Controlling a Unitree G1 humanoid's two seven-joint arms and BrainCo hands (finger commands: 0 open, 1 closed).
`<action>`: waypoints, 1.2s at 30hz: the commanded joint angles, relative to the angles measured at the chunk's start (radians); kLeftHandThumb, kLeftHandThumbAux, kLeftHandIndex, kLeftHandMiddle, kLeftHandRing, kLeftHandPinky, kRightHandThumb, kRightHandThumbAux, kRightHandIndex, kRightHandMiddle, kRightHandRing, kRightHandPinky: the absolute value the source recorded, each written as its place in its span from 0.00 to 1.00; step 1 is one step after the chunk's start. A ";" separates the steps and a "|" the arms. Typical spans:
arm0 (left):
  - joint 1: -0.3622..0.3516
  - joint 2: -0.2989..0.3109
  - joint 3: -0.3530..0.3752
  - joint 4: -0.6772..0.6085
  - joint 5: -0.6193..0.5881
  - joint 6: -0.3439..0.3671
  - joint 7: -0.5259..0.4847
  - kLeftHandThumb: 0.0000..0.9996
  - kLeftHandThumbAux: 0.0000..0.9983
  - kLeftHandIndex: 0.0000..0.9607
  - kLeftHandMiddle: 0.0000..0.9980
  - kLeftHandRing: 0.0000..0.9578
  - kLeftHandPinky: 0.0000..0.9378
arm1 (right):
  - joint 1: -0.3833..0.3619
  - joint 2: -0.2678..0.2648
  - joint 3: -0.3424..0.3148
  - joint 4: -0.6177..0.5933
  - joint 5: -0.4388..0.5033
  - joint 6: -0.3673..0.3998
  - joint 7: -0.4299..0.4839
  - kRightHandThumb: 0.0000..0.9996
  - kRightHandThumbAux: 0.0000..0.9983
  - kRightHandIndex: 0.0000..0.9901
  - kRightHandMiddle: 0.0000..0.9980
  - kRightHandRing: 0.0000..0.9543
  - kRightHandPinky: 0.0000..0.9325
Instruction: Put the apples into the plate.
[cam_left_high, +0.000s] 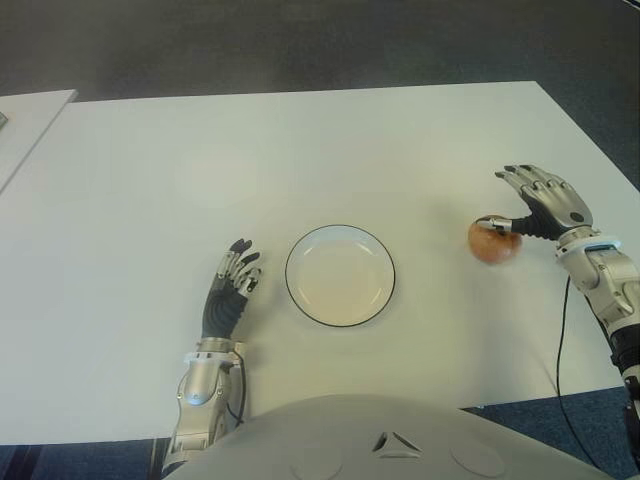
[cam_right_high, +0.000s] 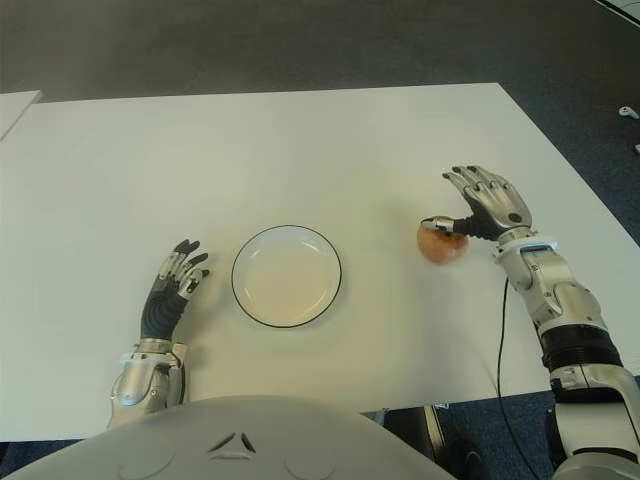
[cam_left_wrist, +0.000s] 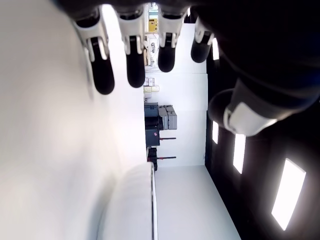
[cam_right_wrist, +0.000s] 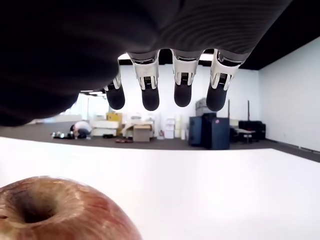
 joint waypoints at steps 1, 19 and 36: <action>0.033 0.007 0.011 0.051 -0.007 0.061 -0.012 0.15 0.59 0.06 0.12 0.20 0.28 | 0.038 0.006 0.015 -0.017 0.020 0.020 0.017 0.25 0.21 0.00 0.01 0.00 0.00; 0.040 0.016 0.014 0.030 -0.011 0.081 -0.019 0.14 0.59 0.08 0.13 0.22 0.30 | 0.134 0.023 0.016 -0.105 0.045 0.059 0.008 0.24 0.18 0.00 0.02 0.00 0.00; 0.040 0.013 0.026 0.040 -0.030 0.062 -0.042 0.16 0.60 0.08 0.13 0.20 0.27 | 0.189 0.051 0.030 -0.140 0.063 0.094 0.042 0.25 0.20 0.00 0.02 0.00 0.00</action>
